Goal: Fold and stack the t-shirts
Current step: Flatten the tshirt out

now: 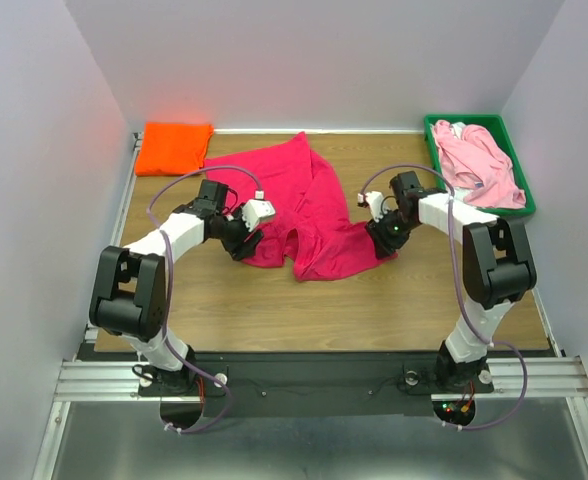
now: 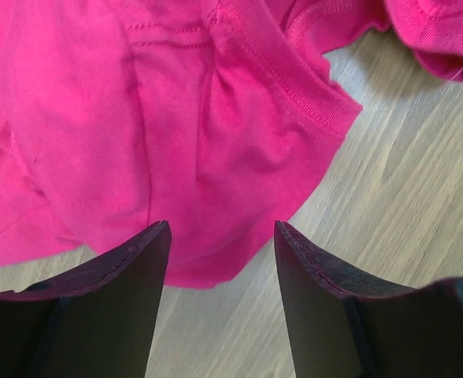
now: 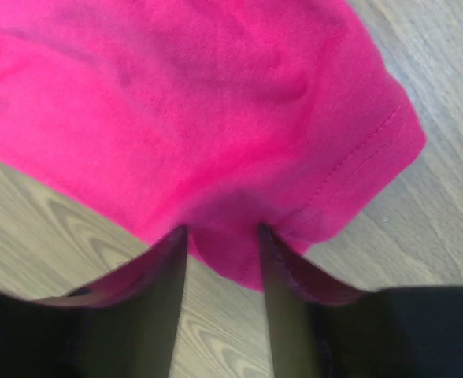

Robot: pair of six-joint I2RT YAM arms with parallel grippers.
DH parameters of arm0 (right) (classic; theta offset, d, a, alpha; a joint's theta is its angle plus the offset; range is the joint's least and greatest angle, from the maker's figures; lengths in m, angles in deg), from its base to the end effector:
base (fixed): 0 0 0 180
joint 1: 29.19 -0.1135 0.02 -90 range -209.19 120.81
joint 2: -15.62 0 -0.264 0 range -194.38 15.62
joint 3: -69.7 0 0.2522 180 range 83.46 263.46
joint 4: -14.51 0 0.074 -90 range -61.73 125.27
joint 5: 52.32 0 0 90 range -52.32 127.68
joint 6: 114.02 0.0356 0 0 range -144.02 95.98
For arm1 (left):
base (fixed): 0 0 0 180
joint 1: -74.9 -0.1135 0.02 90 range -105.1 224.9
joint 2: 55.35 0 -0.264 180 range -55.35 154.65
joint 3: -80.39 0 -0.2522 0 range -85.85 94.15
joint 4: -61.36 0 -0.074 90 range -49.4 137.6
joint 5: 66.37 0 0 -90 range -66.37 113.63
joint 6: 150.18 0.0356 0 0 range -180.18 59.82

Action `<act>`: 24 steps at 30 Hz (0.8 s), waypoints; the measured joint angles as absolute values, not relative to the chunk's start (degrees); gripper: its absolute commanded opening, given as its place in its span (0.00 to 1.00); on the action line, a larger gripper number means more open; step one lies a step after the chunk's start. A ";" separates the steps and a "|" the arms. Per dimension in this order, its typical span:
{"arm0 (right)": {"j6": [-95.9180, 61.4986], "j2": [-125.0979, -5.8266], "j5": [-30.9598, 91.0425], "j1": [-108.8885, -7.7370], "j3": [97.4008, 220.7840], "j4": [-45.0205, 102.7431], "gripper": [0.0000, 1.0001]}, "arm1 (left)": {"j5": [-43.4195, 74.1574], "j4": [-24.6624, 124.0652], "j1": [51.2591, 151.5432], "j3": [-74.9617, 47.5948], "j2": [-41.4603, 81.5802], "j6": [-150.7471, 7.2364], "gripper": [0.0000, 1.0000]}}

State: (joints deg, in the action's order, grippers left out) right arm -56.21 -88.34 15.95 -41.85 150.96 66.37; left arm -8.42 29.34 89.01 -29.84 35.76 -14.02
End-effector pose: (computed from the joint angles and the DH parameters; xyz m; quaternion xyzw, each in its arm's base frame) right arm 0.3336 0.0884 0.1692 -0.3946 0.8899 0.1617 0.1617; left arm 0.3079 -0.0969 0.2021 0.5331 0.7455 -0.1685 0.3627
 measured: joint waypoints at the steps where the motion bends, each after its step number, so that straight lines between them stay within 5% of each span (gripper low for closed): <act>1: -55.82 -88.65 16.51 -42.00 151.14 65.91 0.34 | -8.25 29.82 89.51 -29.84 36.05 -14.24 0.66; 5: -55.49 -88.82 17.69 -42.03 150.99 65.02 0.22 | -7.96 31.50 93.05 -29.87 38.39 -14.29 0.60; 7: -55.71 -88.21 18.09 -42.03 150.13 64.80 0.13 | -7.29 31.67 94.74 -29.98 40.09 -14.16 0.41; 8: -55.97 -87.67 18.07 -42.03 149.43 65.15 0.11 | -6.94 31.54 95.20 -30.08 40.68 -13.98 0.22; 12: -57.87 -85.59 17.61 -42.27 147.05 68.36 0.01 | -5.14 31.78 95.68 -30.81 41.71 -11.27 0.00; 21: -65.02 -79.01 12.71 -56.63 139.93 85.19 0.09 | 2.40 19.46 87.28 -37.91 31.79 3.44 0.00; 24: -66.96 -78.81 7.44 -62.20 145.15 92.25 0.32 | 5.78 12.05 79.61 -37.54 30.21 9.60 0.35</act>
State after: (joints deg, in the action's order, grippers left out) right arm -66.96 -78.81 7.44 -62.20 145.15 92.25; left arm 5.78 12.05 79.61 -37.54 30.21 9.60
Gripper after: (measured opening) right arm 0.124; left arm 0.064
